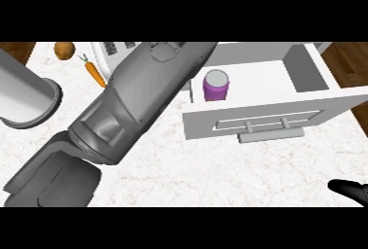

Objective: Pick up the can, place it into the drawer and close the drawer

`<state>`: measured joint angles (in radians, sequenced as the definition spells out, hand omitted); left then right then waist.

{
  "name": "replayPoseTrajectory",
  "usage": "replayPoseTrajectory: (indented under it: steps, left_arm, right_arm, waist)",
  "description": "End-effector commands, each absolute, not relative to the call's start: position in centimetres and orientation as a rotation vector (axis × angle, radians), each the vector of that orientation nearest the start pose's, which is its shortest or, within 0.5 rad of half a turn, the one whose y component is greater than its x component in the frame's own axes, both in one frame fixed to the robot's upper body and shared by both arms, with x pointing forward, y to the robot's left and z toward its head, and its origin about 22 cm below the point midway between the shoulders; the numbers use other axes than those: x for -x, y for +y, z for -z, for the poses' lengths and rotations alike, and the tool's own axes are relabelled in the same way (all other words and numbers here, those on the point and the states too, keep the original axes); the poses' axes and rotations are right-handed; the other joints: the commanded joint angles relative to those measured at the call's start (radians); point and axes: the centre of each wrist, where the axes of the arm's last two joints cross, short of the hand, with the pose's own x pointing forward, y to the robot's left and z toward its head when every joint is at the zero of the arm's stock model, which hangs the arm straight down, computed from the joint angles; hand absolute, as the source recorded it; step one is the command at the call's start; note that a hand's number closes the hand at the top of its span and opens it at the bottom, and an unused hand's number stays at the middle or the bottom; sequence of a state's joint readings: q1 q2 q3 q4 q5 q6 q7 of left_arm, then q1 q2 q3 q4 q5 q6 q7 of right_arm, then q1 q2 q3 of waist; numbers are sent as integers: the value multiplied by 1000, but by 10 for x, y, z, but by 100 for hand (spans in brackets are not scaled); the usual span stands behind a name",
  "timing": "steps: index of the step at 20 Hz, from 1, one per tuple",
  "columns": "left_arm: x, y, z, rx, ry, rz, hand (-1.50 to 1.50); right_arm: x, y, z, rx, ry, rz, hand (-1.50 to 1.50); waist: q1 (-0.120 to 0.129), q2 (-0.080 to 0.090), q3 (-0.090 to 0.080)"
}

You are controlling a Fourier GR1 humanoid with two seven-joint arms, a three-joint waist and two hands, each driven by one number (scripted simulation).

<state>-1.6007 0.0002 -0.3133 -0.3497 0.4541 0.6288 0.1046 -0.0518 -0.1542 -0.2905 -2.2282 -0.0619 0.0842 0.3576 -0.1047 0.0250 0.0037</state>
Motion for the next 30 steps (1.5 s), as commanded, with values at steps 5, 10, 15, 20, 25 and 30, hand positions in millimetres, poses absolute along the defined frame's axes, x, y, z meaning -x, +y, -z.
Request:
replayPoseTrajectory:
  steps: [5, 10, 15, 20, 25, 30]
  left_arm:
    - [-433, -21, -249, -106, -1718, 46, -150]
    - [-432, -24, -257, -54, -1692, 20, -150]
    - [-433, -23, -264, -5, -1714, -26, -150]
    - [-435, -20, -255, -26, -1726, -15, -150]
    - [-436, -23, -266, -73, -1738, 34, -150]
    - [-438, -16, -279, -38, -1726, 28, -150]
  right_arm:
    - [-199, -281, -184, 347, -1996, -224, -150]
    - [-211, -279, -181, 484, -2008, -399, -150]
    - [-231, -270, -181, 641, -1988, -545, -150]
    - [-257, -244, -172, 741, -1949, -697, -150]
    - [-291, -230, -142, 820, -1878, -816, -150]
    - [-323, -216, -113, 940, -1807, -920, -150]
  waist:
    - [-7, 7, -1]
    - [11, 4, -1]
    - [31, 11, -1]
    - [58, 0, -2]
    - [88, -4, -2]
    - [98, -1, -2]
